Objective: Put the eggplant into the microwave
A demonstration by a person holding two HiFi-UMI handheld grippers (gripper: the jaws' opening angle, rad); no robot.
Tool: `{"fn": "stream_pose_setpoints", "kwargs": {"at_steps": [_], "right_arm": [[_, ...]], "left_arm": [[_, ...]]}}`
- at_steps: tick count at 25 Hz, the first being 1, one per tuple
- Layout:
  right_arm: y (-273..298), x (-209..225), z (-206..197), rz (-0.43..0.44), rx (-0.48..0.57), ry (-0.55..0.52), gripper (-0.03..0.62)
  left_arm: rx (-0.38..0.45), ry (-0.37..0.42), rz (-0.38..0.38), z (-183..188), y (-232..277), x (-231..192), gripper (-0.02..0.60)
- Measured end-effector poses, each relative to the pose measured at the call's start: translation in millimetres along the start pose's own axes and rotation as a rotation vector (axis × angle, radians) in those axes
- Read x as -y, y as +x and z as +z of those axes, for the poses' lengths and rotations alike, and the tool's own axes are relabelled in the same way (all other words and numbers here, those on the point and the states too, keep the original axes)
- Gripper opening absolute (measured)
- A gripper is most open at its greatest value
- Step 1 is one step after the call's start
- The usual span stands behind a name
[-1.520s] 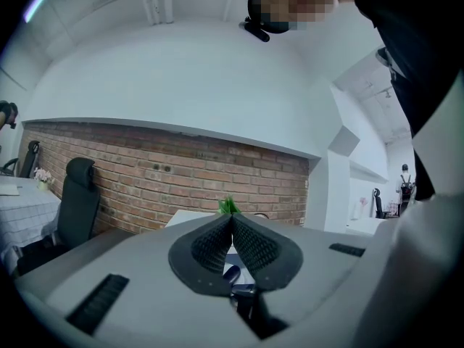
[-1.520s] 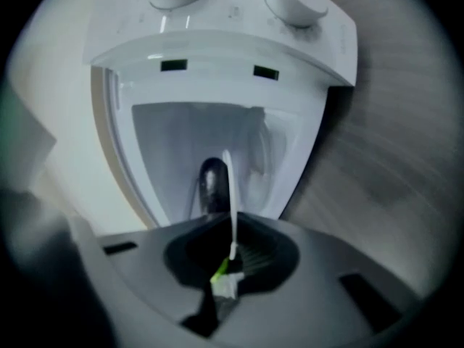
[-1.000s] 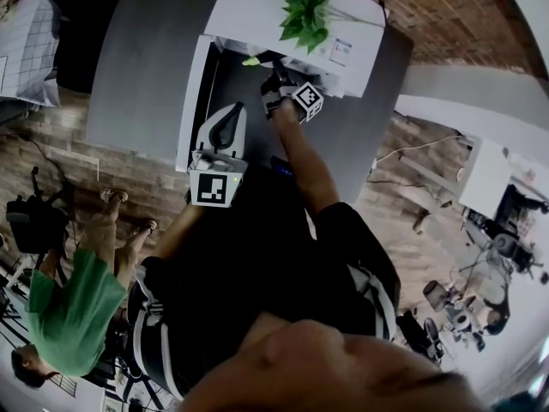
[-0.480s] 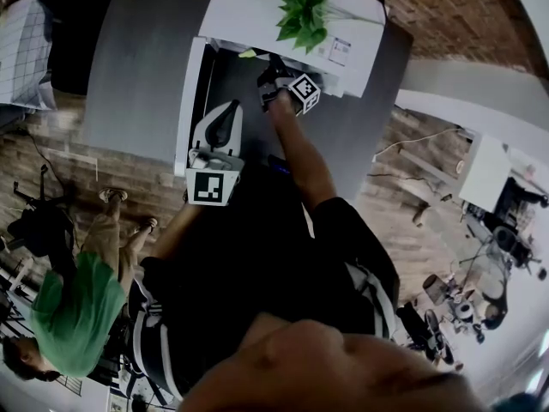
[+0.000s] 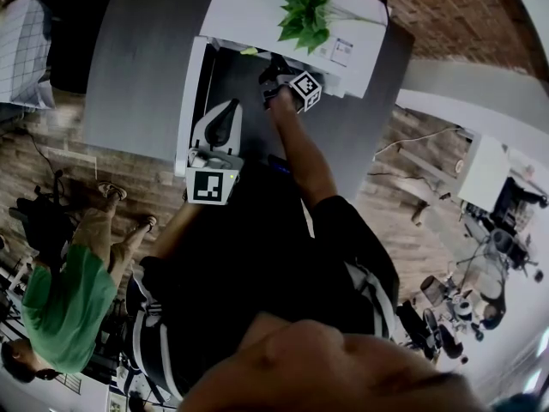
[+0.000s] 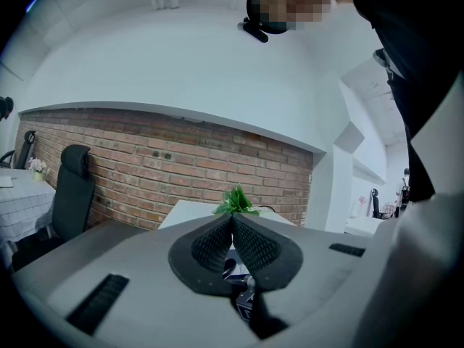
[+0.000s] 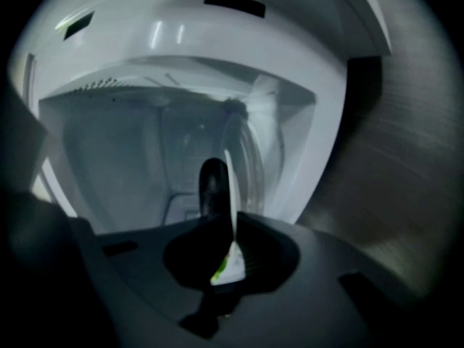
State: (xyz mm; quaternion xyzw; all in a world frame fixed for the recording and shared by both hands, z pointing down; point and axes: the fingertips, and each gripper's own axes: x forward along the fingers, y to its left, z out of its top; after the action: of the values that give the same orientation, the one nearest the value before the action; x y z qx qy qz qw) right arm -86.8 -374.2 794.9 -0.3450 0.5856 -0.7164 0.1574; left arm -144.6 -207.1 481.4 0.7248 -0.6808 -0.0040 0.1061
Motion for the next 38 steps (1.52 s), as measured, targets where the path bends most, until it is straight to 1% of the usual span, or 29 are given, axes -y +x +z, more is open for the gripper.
{"fn": "stream_pose_setpoints", "kwargs": {"at_steps": [11,15,17,20,26,32,38], "right_arm": [[-1.2,-2.4,0.1,-0.016,-0.018,-0.03,0.047],[-5.6,-4.2,0.0,-0.031,-0.019,-0.052,0.139],[-5.8,-2.2,0.9,-0.026,-0.023,-0.074,0.156],[-8.8,2.7,0.3,-0.045,-0.028,-0.091,0.183],[-13.5,4.8,1.7,-0.047,-0.024,-0.099,0.196],[-27.8,4.8,-2.2,-0.104,-0.021,-0.114,0.201],[-36.2,1.8,-4.9,-0.096,-0.031,-0.152,0.201]], "left_arm": [[0.004,0.006,0.002,-0.8,-2.8,2.7,0.037],[0.008,0.003,0.009,1.0,-4.4,2.1,0.037],[0.01,0.002,0.011,1.4,-5.5,2.1,0.037],[0.01,0.003,0.012,1.8,-7.8,2.8,0.037],[0.017,0.004,0.014,3.7,-11.3,4.8,0.037],[0.029,0.002,0.018,7.2,-19.3,6.0,0.037],[0.054,0.009,0.014,14.0,-29.6,10.1,0.037]]}}
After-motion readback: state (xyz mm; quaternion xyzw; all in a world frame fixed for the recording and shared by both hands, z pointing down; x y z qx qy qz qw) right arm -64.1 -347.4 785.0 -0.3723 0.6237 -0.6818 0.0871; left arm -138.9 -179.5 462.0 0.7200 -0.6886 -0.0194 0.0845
